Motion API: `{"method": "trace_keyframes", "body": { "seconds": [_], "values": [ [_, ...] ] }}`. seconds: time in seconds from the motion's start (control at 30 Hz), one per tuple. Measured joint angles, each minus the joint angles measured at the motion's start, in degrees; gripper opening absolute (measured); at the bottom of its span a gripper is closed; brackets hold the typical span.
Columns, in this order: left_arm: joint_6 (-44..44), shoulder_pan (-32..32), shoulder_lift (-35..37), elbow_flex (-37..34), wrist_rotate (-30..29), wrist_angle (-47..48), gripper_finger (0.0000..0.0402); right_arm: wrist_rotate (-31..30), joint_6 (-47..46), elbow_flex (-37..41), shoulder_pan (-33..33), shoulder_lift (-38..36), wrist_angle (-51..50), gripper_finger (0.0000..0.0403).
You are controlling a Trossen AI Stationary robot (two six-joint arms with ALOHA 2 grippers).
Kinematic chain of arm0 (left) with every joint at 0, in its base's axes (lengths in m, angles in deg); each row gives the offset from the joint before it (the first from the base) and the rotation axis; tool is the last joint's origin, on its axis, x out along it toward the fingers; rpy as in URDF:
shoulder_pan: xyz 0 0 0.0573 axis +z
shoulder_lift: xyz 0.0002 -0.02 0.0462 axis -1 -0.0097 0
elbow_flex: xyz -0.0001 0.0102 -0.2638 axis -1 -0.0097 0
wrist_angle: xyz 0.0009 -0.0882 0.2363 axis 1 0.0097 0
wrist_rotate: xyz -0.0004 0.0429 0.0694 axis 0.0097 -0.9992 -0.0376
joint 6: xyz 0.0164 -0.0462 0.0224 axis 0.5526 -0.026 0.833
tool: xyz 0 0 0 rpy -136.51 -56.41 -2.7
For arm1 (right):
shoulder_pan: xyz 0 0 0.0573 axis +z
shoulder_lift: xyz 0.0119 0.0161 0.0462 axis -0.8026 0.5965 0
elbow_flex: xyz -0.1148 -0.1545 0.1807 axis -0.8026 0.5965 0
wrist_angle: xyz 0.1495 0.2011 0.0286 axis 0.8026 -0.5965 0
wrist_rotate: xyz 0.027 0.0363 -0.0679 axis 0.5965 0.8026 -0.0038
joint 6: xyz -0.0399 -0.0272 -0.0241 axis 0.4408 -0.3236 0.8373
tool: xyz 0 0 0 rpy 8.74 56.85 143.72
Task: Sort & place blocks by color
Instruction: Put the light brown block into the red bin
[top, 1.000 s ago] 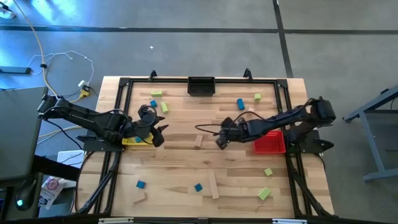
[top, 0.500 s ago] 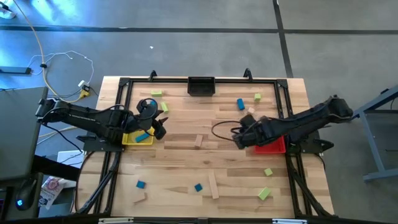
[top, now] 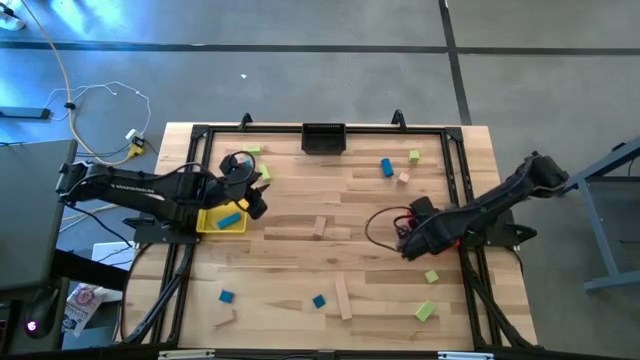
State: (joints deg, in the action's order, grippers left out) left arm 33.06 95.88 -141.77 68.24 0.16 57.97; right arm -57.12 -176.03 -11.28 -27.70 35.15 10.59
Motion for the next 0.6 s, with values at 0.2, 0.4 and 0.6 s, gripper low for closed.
{"method": "trace_keyframes", "body": {
  "seconds": [0.2,0.4,0.6],
  "values": [
    [-1.3,2.6,0.0,0.0,1.9,0.0,0.017,6.7,-6.1,5.3,3.2,0.0,2.4,0.0105],
    [-2.0,4.7,0.0,0.0,2.6,0.0,0.017,8.7,-7.8,7.1,4.0,0.0,3.3,0.0105],
    [-2.7,5.9,0.0,0.0,5.1,-0.1,0.017,9.0,-7.7,7.1,4.0,0.0,3.4,0.0109]
  ]
}}
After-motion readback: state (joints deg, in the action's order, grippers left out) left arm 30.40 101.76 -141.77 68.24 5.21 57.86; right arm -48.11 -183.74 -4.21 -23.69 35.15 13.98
